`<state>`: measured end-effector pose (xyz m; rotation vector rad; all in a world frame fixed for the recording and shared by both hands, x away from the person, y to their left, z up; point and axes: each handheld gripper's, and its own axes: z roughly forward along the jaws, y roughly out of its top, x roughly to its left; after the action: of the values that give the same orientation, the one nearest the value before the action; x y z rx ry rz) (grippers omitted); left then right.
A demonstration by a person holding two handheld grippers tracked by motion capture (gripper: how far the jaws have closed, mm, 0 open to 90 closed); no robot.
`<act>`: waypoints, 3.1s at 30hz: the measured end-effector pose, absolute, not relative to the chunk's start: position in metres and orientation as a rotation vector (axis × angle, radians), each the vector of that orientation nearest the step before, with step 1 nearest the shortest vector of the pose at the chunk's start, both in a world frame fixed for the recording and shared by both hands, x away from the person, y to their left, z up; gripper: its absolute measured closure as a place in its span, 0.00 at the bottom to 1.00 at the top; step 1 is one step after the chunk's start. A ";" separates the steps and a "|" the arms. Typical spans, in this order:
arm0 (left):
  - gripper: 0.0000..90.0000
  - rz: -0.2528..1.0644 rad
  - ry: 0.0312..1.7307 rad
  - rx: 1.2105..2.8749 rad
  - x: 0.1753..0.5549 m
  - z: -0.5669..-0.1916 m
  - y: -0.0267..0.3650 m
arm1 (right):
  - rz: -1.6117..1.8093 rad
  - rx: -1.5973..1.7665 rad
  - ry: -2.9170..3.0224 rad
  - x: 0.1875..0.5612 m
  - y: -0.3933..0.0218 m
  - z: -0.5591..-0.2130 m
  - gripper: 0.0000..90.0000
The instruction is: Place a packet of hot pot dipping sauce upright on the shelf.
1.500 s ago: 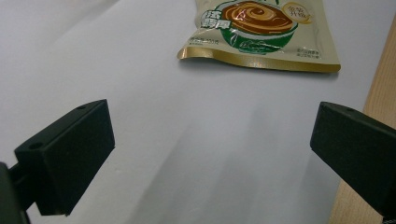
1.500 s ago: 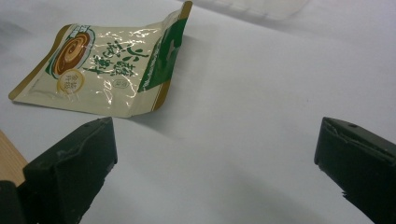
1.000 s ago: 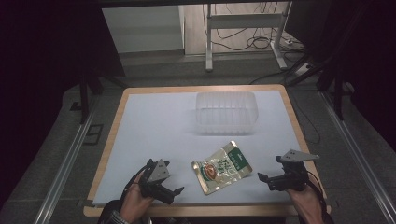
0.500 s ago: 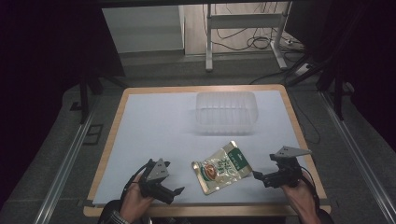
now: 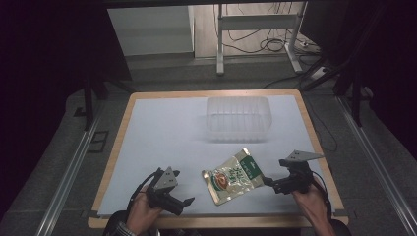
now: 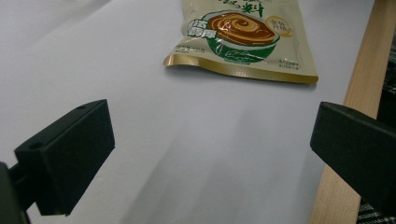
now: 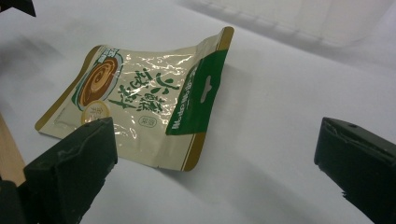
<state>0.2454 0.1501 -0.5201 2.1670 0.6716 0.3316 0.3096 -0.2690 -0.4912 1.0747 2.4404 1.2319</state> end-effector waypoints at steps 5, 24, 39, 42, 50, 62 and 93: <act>0.00 0.349 0.663 2.175 0.245 -0.520 0.150 | 1.193 1.072 2.442 0.313 -0.260 -0.494 0.00; 0.00 0.375 0.648 2.198 0.245 -0.521 0.148 | 1.011 1.071 2.517 0.331 -0.226 -0.508 0.03; 0.00 0.376 0.634 2.202 0.244 -0.521 0.147 | 0.977 1.085 2.574 0.344 -0.212 -0.512 0.10; 0.00 0.378 0.631 2.204 0.244 -0.522 0.146 | 0.943 1.081 2.582 0.346 -0.207 -0.513 0.17; 0.00 0.379 0.630 2.206 0.243 -0.522 0.146 | 0.916 1.033 2.610 0.352 -0.197 -0.515 0.40; 0.00 0.377 0.628 2.210 0.243 -0.522 0.146 | 0.908 0.923 2.672 0.347 -0.185 -0.514 0.90; 0.00 0.401 0.629 2.219 0.243 -0.521 0.146 | 1.143 1.153 2.655 0.346 -0.184 -0.461 0.99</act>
<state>0.2431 0.1458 -0.5212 2.2188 0.6291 0.4007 0.3465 -0.1842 -0.4611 1.1534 2.6549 1.1429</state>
